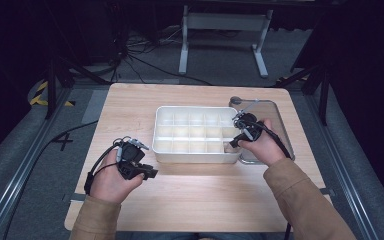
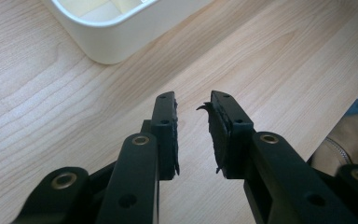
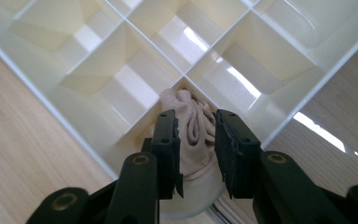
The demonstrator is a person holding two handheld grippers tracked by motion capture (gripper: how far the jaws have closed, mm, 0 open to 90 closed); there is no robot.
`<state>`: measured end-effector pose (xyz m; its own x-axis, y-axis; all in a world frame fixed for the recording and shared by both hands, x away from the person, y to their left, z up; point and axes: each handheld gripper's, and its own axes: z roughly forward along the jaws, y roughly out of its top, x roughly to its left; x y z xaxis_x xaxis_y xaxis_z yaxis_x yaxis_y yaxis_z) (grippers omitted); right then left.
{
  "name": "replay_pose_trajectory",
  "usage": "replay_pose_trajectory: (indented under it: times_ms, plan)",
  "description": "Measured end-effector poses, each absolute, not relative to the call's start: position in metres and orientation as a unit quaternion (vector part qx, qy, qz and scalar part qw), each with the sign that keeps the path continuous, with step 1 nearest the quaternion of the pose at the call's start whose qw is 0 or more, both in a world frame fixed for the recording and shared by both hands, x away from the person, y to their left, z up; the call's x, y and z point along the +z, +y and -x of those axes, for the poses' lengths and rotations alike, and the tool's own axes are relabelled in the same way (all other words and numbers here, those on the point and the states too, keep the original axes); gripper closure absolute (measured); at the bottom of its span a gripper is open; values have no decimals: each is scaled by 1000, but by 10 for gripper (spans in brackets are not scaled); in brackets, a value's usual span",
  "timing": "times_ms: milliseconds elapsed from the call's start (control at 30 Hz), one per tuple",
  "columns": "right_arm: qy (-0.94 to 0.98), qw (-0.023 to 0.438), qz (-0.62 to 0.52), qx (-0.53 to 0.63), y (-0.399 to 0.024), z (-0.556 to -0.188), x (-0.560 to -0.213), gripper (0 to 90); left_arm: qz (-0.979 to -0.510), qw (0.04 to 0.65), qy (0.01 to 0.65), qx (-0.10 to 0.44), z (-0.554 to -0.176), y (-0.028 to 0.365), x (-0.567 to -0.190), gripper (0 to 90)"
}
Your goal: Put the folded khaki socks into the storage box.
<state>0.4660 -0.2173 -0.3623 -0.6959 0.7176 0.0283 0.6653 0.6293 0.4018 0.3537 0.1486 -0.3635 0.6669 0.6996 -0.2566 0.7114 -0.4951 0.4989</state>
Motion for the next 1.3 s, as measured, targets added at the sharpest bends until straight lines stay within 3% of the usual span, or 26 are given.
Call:
replay_pose_trajectory:
  times_ms: [533,1300]
  plan:
    - [903,58,-347,246,-230,-436,-329,652,-868,292,402,-13,-352,148,-361,719]
    - [928,18,-257,269,-214,-376,-327,553,-873,289,392,-23,-349,144,-359,702]
